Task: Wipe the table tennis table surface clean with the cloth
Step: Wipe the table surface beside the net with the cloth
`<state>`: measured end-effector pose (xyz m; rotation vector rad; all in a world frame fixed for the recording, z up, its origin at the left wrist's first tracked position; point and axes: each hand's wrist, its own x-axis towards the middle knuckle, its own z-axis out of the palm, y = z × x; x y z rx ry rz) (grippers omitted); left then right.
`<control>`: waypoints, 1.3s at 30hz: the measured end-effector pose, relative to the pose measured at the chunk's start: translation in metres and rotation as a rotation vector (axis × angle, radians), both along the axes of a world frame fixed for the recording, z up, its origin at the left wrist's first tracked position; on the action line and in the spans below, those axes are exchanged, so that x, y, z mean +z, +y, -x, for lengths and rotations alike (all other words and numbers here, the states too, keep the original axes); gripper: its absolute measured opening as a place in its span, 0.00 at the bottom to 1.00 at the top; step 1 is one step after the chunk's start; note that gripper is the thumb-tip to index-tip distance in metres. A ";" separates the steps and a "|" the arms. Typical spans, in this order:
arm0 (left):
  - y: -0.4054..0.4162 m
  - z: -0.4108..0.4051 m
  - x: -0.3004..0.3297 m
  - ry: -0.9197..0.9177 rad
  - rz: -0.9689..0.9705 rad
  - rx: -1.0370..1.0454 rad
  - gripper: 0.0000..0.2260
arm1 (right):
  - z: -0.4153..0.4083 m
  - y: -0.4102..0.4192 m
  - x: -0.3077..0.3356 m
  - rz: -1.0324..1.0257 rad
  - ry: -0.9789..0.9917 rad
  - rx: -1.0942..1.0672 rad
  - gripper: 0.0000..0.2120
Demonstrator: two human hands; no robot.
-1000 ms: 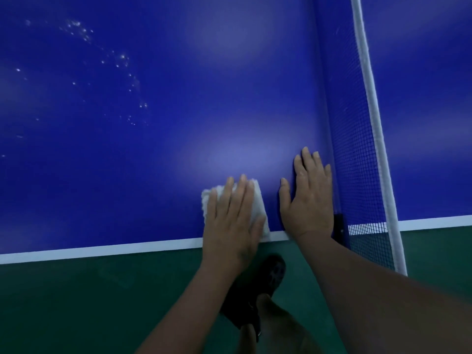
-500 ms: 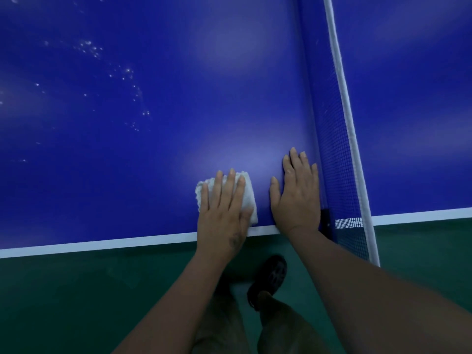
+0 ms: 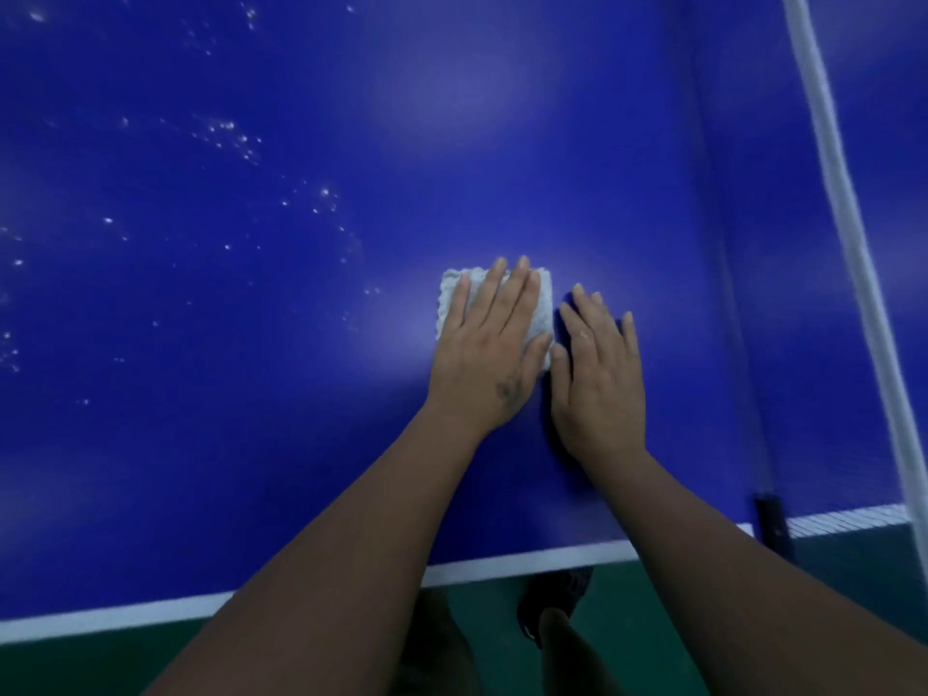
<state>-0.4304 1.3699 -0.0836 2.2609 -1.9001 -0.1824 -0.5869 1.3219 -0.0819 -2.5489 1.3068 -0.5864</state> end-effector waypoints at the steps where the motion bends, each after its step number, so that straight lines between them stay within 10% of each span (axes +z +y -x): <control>1: -0.011 -0.016 -0.002 0.000 0.008 -0.007 0.29 | -0.018 -0.006 0.000 0.006 0.001 -0.022 0.19; 12: -0.129 -0.170 -0.011 0.013 0.151 -0.042 0.27 | -0.188 -0.104 -0.008 -0.034 -0.008 -0.168 0.24; 29: -0.309 -0.306 0.003 -0.038 -0.015 0.043 0.33 | -0.198 -0.119 -0.008 -0.051 0.073 -0.174 0.28; 39: -0.161 -0.283 0.011 -0.020 -0.019 0.278 0.30 | -0.197 -0.119 -0.007 -0.083 0.100 -0.178 0.29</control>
